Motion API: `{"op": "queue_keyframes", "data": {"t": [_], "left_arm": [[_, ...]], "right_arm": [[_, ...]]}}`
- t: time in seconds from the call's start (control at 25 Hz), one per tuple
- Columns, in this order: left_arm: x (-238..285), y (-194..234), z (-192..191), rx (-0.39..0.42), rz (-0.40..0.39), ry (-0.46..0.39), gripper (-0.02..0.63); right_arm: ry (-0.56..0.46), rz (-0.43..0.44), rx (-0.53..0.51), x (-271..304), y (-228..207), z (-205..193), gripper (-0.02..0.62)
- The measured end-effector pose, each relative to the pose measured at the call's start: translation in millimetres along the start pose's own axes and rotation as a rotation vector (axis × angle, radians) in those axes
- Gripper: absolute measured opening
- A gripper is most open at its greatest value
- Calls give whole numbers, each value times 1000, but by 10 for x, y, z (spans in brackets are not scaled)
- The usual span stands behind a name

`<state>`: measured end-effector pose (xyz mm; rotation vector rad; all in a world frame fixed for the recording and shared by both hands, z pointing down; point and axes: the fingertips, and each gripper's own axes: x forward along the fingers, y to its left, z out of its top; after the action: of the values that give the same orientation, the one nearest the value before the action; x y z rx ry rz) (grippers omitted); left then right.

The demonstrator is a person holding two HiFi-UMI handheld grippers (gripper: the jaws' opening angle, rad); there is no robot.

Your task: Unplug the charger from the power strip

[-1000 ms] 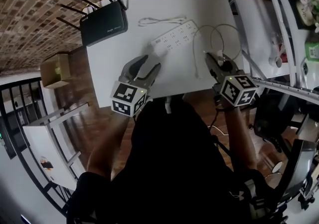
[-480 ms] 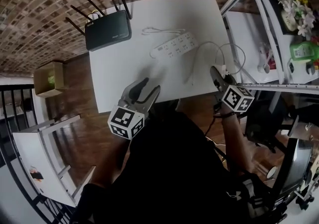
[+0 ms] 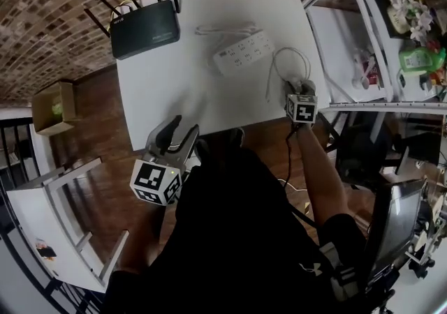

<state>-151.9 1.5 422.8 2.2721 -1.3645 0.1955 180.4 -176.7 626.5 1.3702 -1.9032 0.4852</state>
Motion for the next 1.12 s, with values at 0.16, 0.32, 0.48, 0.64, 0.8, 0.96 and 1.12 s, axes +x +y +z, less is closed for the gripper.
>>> {"op": "queue_keyframes", "data": {"t": [0.16,0.32,0.48,0.64,0.8,0.96,1.12], "left_arm": [[-76,-65,-53,17,32,28,192],[5,-268,9,29,48,28,192],[202,-596,68,6,25,13,190],[329,-878,92,19,5,12,189],[381,-974,79,16,11,18,189],[378,-971,68,11,20,11,189],[408,-921,44,-3,14,11,187]], "right_arm": [[-34,-24,-98,8,27,3,149],[-21,21,-105,-7,120,-136,166],[-43,61,-115,-47,195,-203,284],[-69,127,-158,-167,353,-155,330],[-71,201,-280,-354,601,-124,350],[-91,256,-234,-558,710,-220,348],[-124,300,-90,-778,680,-202,333]]}}
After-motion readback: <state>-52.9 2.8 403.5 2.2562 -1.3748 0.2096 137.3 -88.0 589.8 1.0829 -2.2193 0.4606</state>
